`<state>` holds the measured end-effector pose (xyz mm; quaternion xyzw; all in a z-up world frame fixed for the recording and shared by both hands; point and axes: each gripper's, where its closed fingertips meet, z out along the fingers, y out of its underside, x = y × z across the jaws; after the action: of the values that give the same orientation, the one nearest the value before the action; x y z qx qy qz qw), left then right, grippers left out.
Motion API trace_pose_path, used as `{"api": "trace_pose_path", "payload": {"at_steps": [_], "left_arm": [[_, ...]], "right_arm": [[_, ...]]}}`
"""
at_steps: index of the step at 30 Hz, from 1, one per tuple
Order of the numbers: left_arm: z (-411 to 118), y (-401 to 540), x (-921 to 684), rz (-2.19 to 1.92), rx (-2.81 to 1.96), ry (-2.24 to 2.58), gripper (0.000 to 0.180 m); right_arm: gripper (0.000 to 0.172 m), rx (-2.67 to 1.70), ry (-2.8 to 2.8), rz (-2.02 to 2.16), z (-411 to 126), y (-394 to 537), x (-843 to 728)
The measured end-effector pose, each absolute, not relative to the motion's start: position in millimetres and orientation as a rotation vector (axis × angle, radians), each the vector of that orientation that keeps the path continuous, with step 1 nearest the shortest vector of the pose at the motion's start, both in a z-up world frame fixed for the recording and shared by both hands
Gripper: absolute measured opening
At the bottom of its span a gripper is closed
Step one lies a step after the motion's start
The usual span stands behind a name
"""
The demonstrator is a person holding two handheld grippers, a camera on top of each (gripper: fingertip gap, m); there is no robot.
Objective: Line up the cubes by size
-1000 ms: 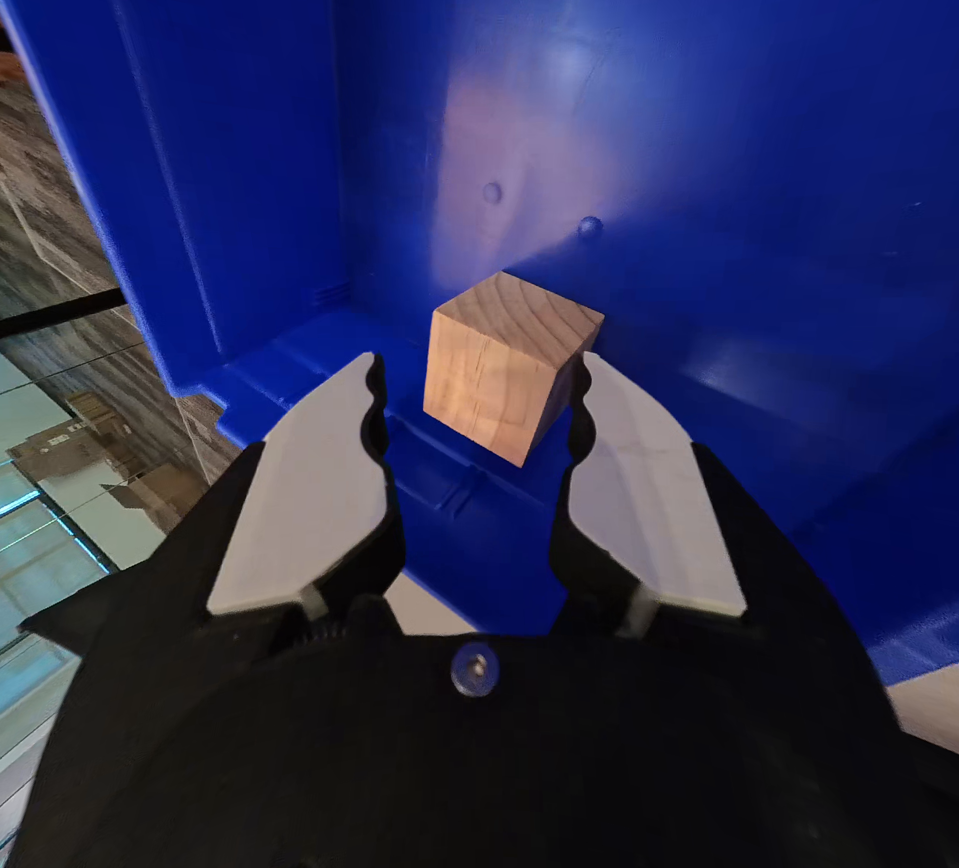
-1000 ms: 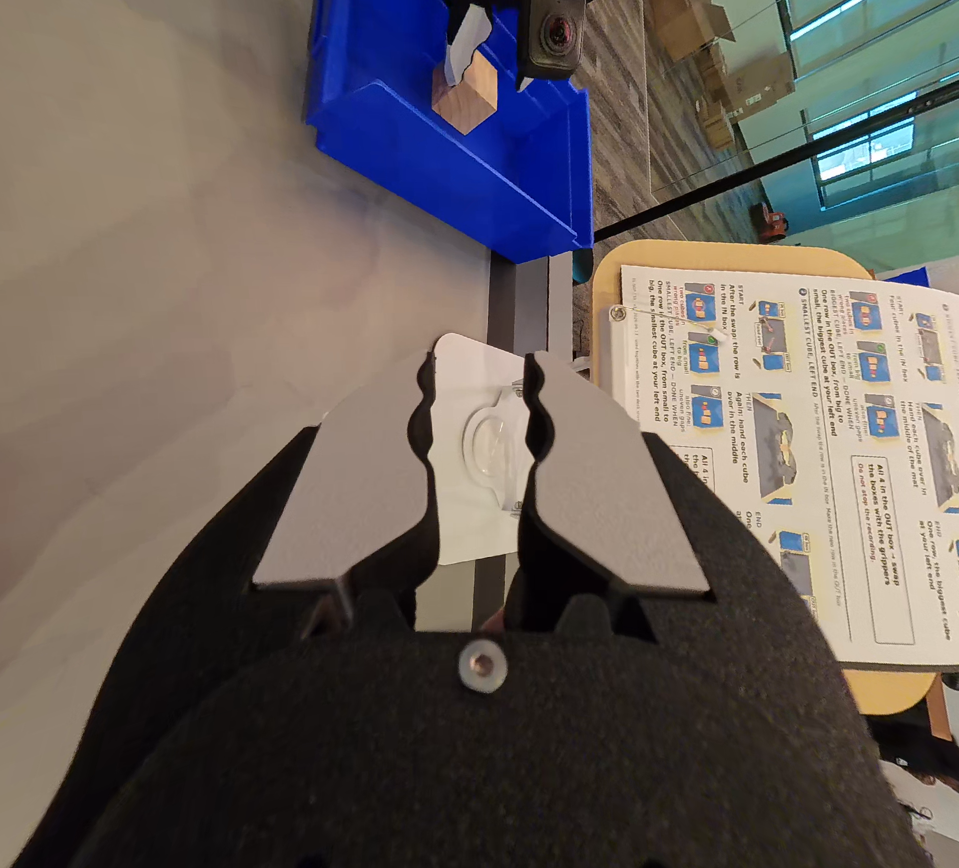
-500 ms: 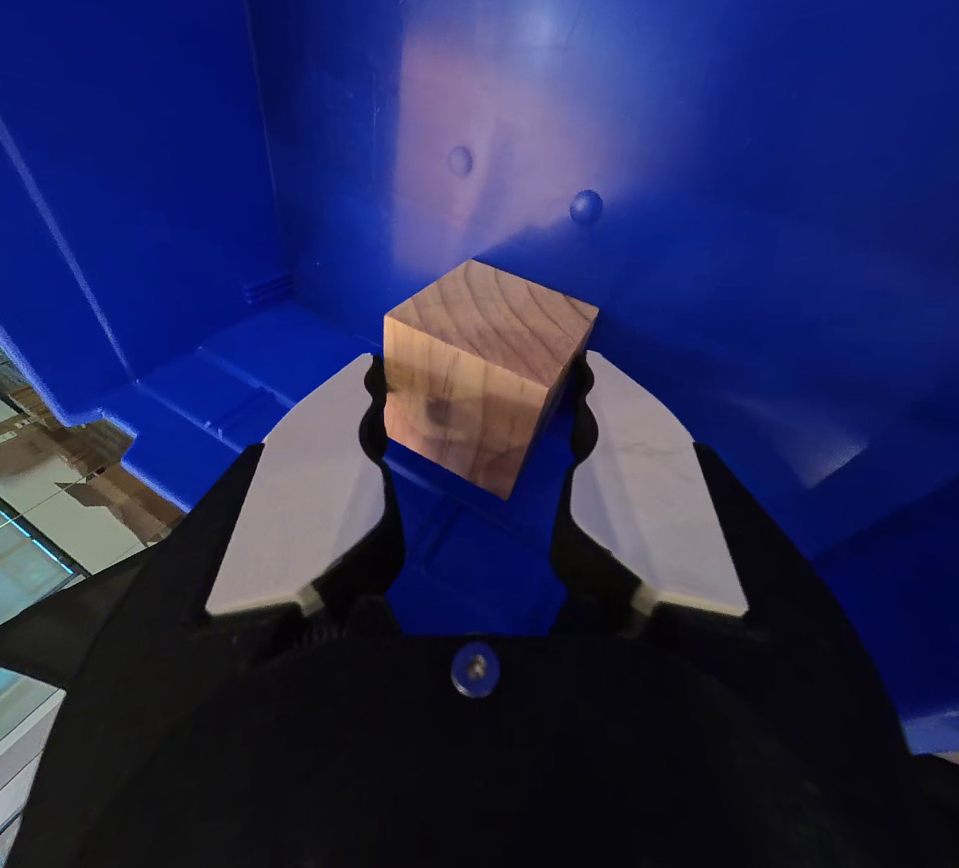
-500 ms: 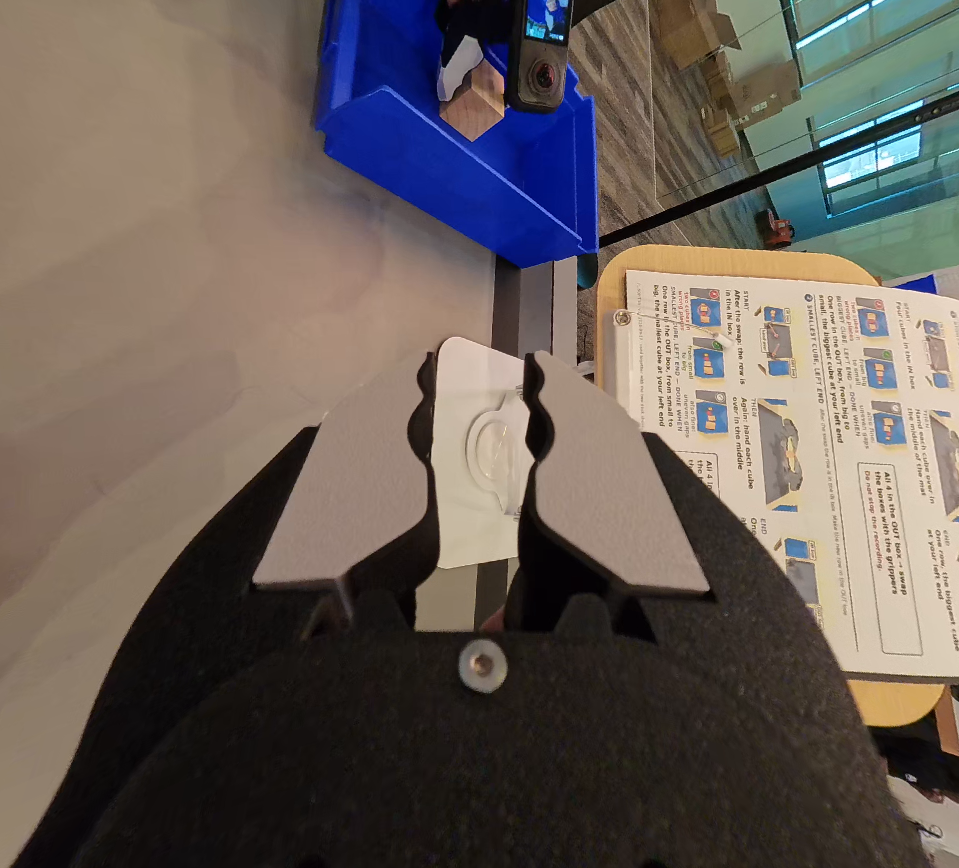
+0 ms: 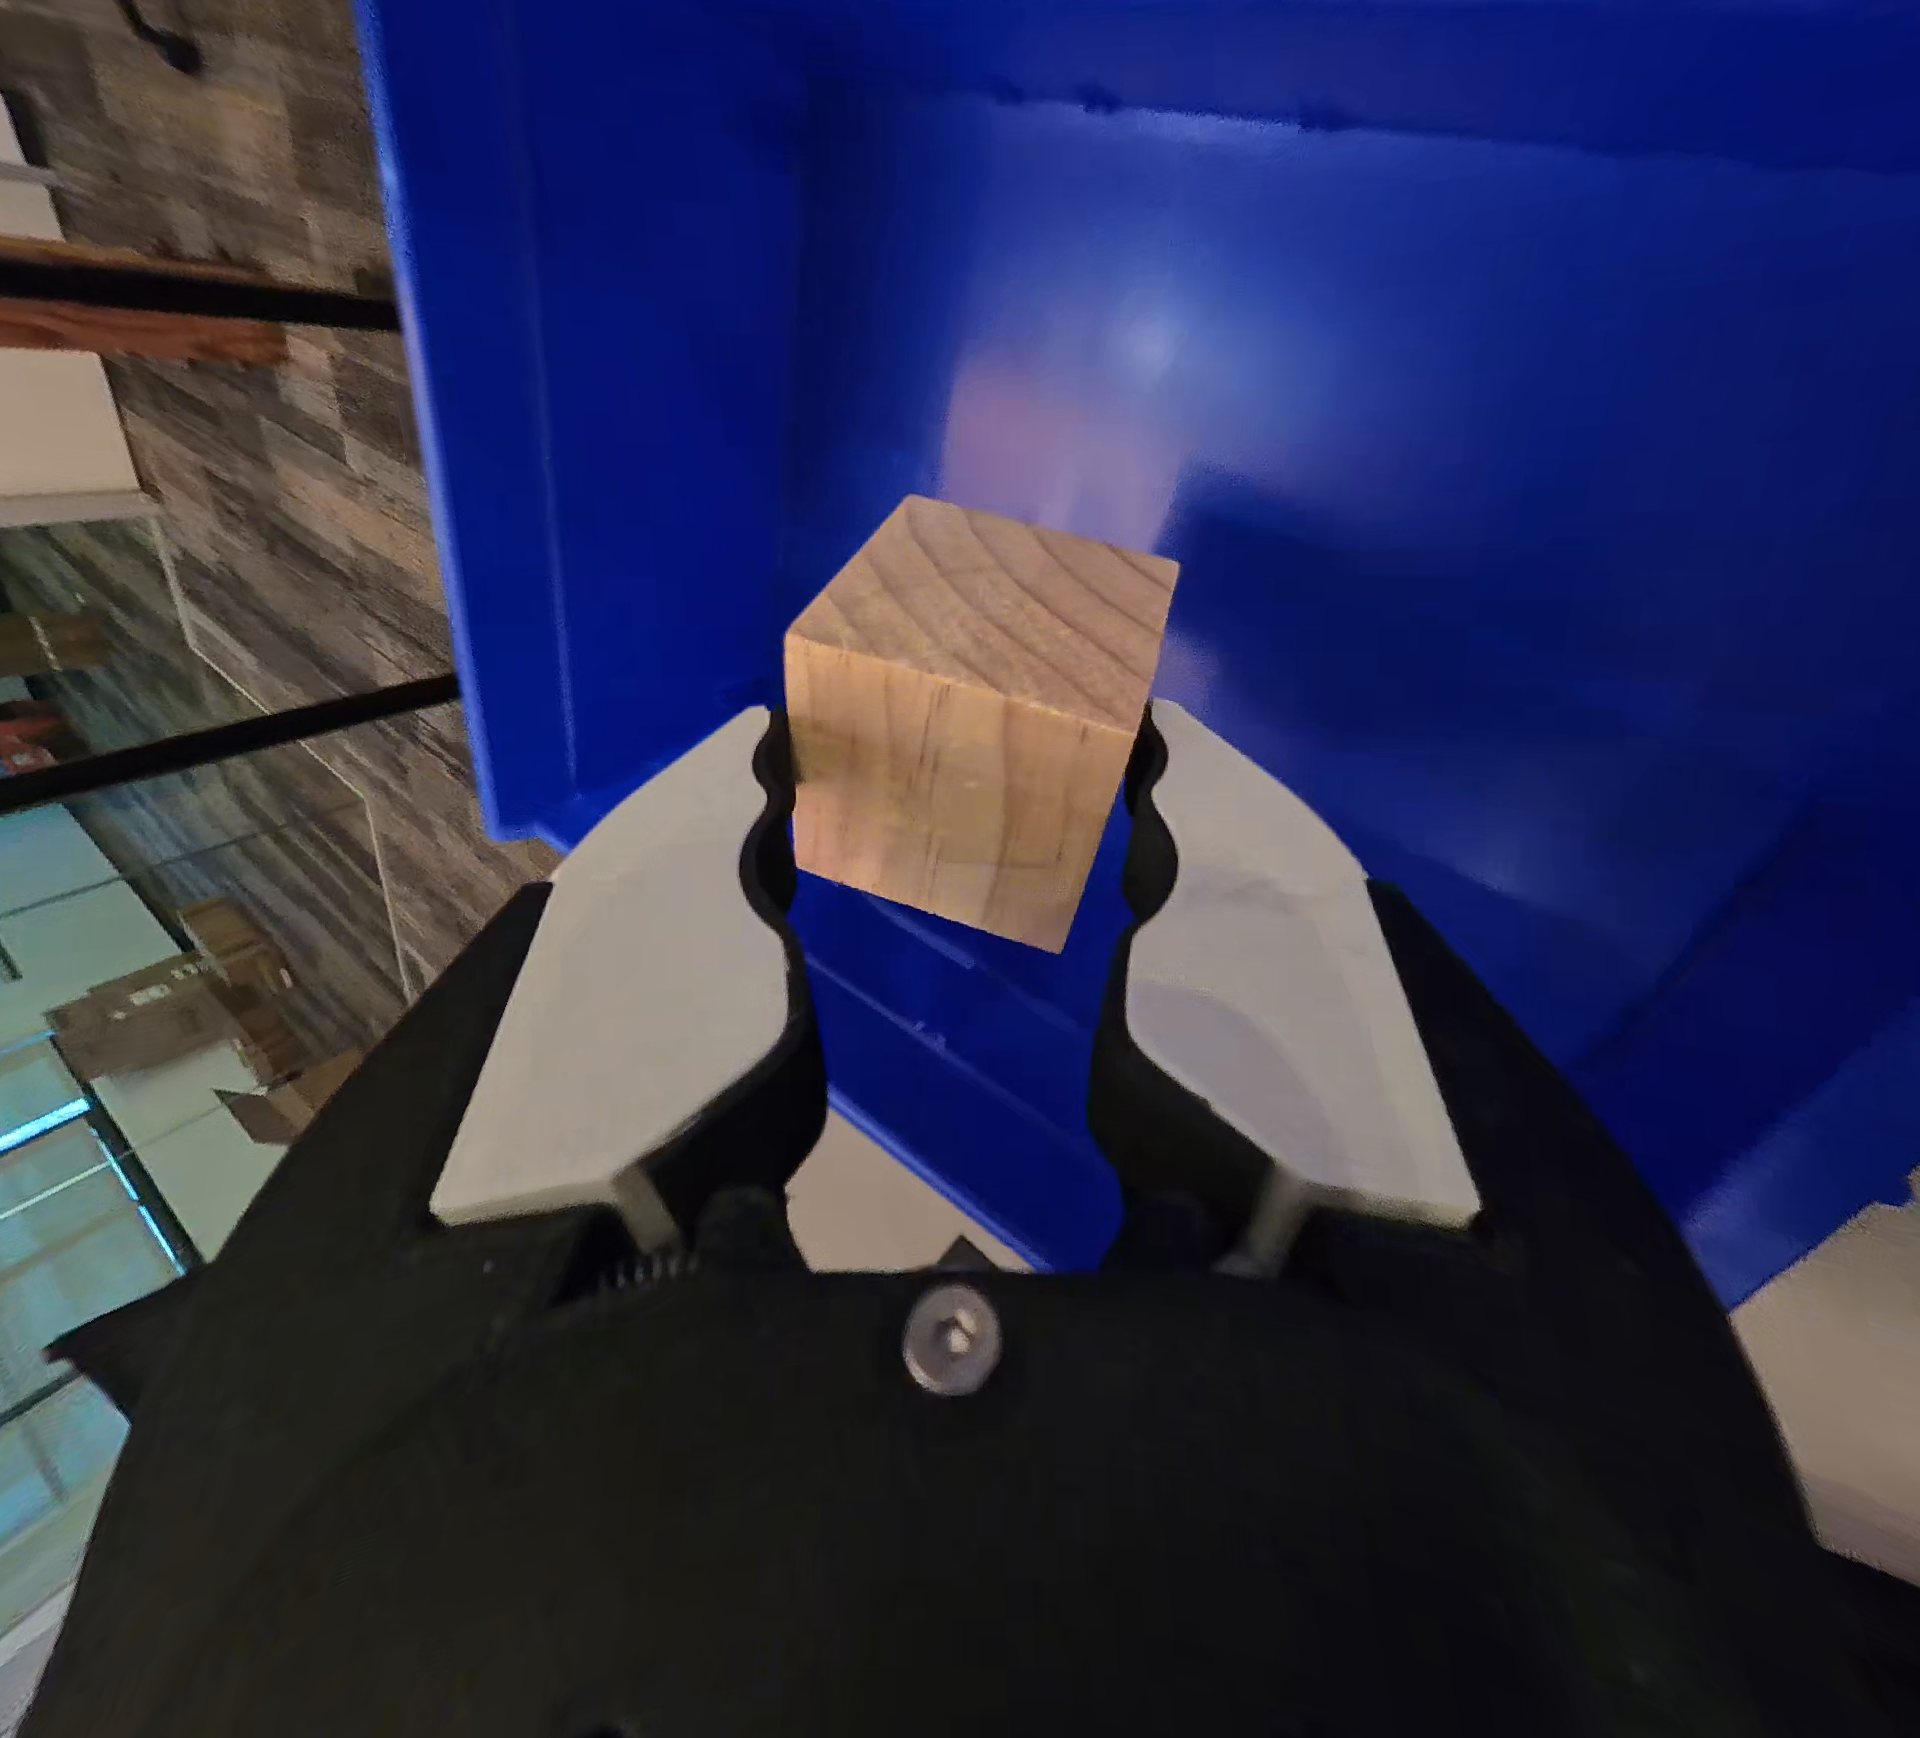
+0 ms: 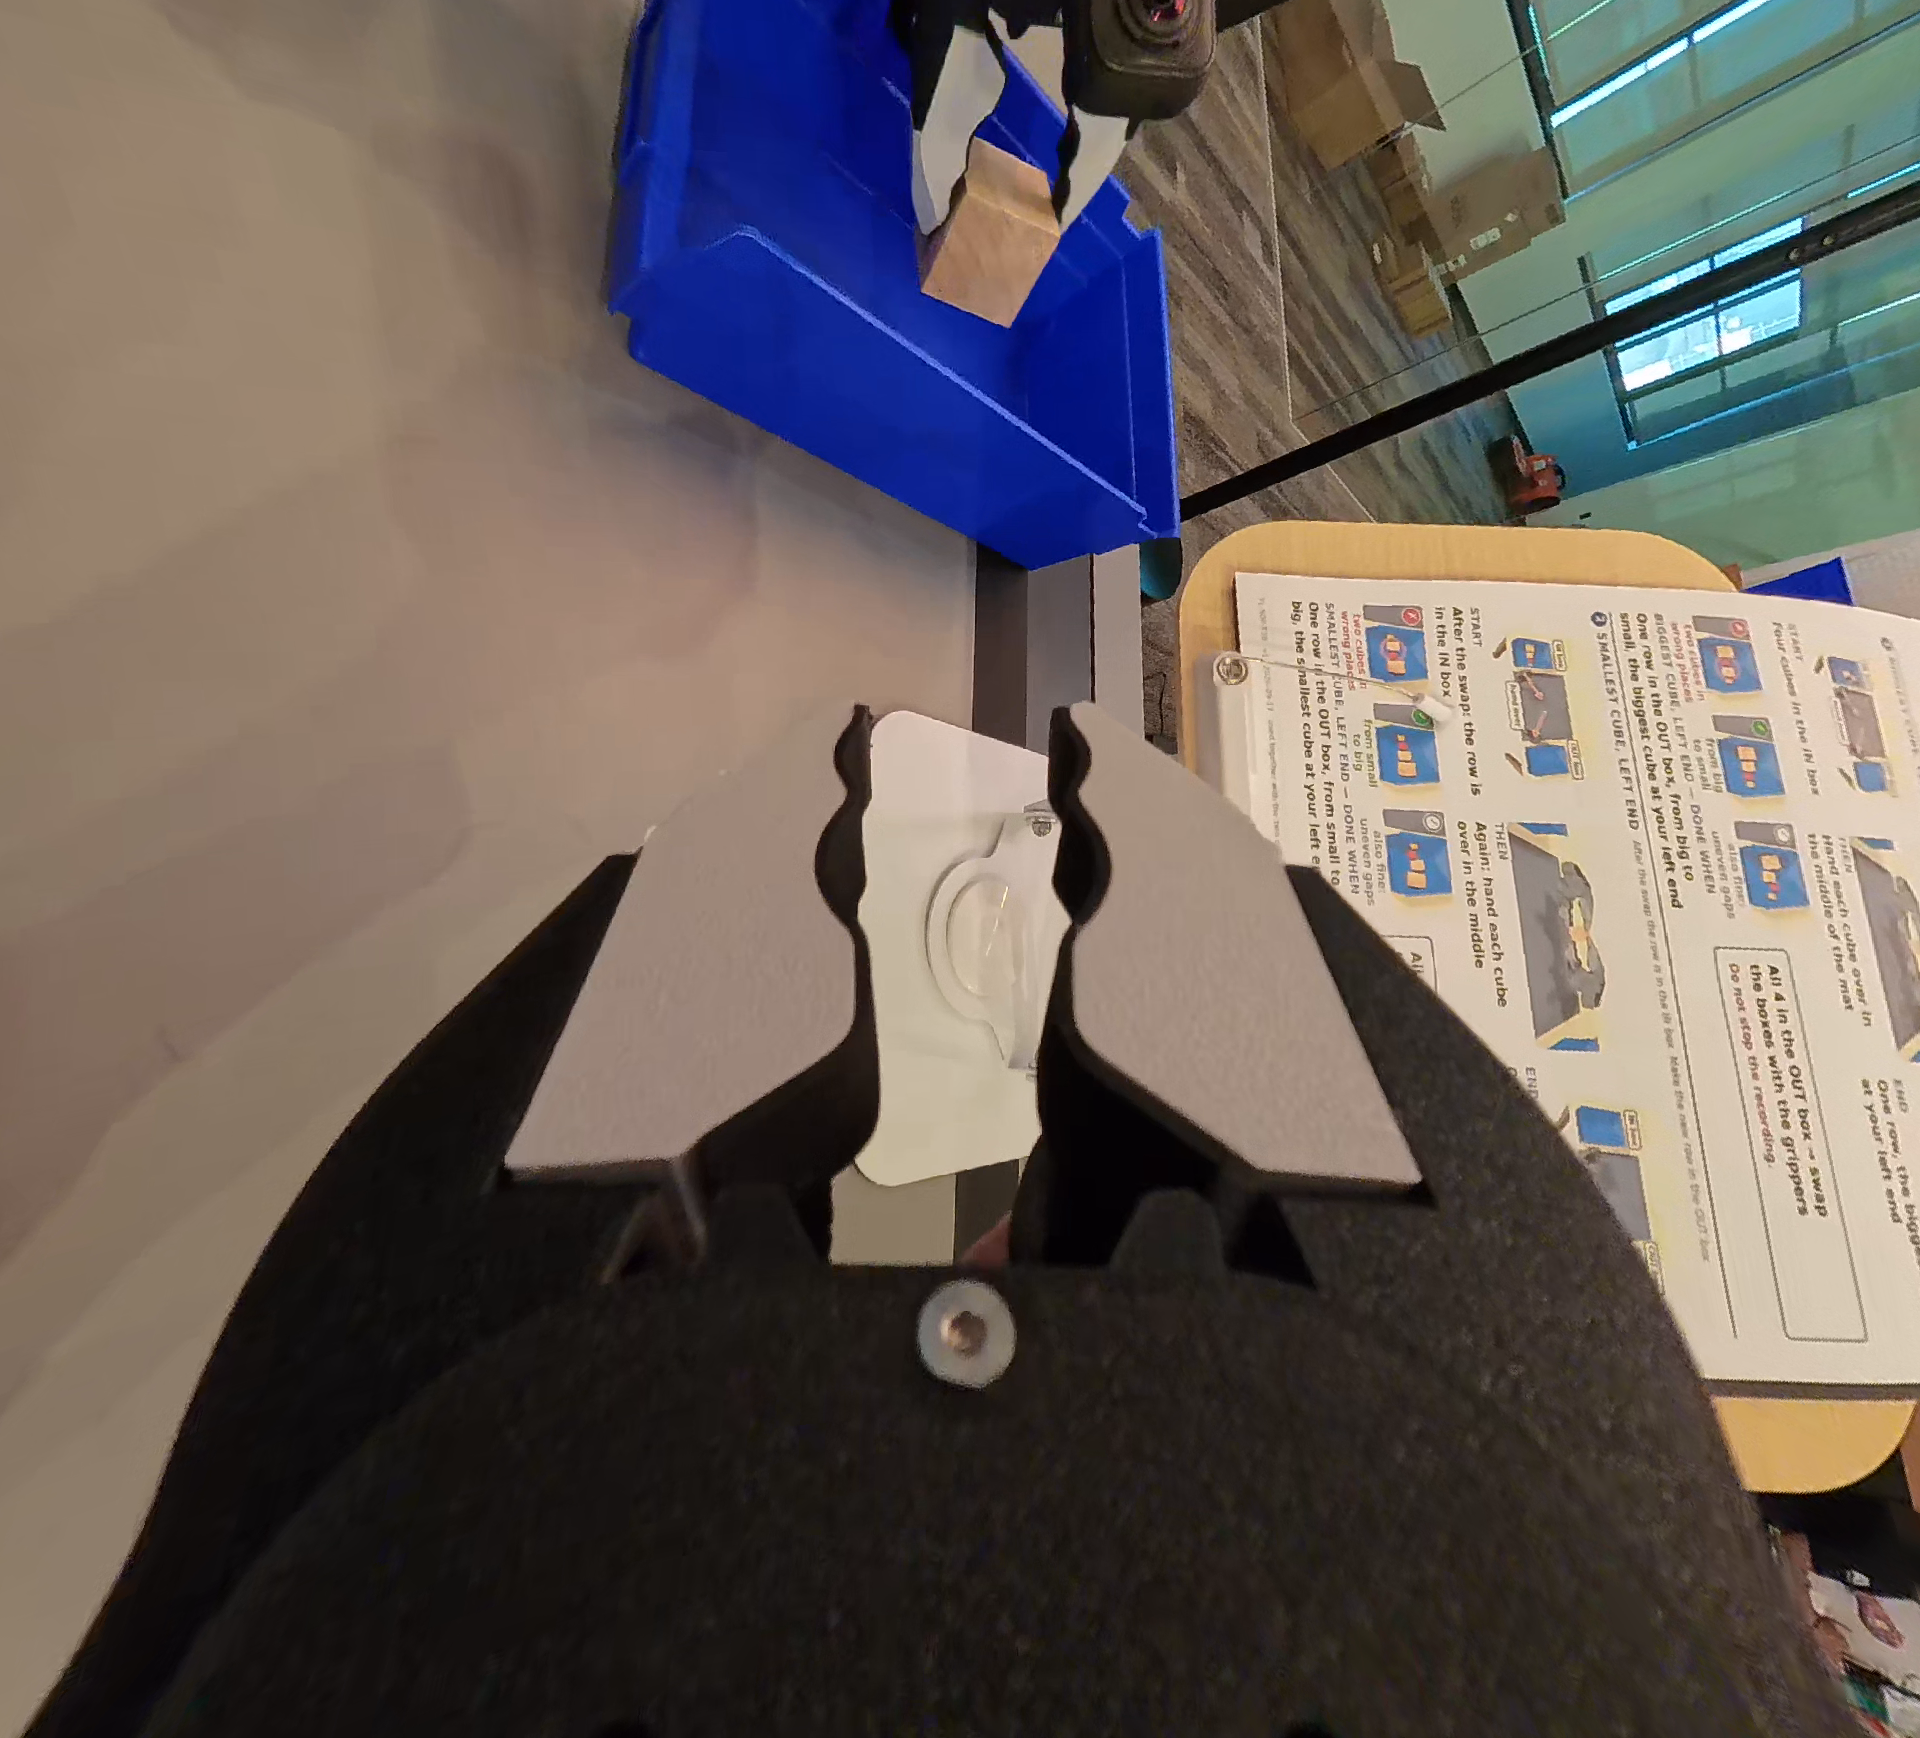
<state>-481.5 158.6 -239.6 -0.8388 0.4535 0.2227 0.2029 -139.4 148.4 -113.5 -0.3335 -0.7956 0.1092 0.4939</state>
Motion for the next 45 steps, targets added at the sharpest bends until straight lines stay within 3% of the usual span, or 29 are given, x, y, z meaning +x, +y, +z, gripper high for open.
{"api": "trace_pose_path", "payload": {"at_steps": [9,20,27,45], "left_arm": [[-168.6,160.8,-422.9,0.545,-2.013,1.246,0.060],[-60.8,131.9,-236.8,0.185,-1.315,1.304,0.059],[-44.7,117.8,-180.1,-0.013,-1.163,1.264,0.059],[-37.6,103.2,-160.4,-0.204,-1.080,1.242,0.058]], "right_arm": [[0.035,-0.804,-1.871,0.327,-109.4,145.0,-154.1],[0.056,-0.713,-1.600,0.534,-67.7,129.0,-176.9],[0.064,-0.661,-1.545,0.636,-52.3,119.6,-171.7],[0.058,-0.534,-1.532,0.652,-41.7,104.8,-163.5]]}}
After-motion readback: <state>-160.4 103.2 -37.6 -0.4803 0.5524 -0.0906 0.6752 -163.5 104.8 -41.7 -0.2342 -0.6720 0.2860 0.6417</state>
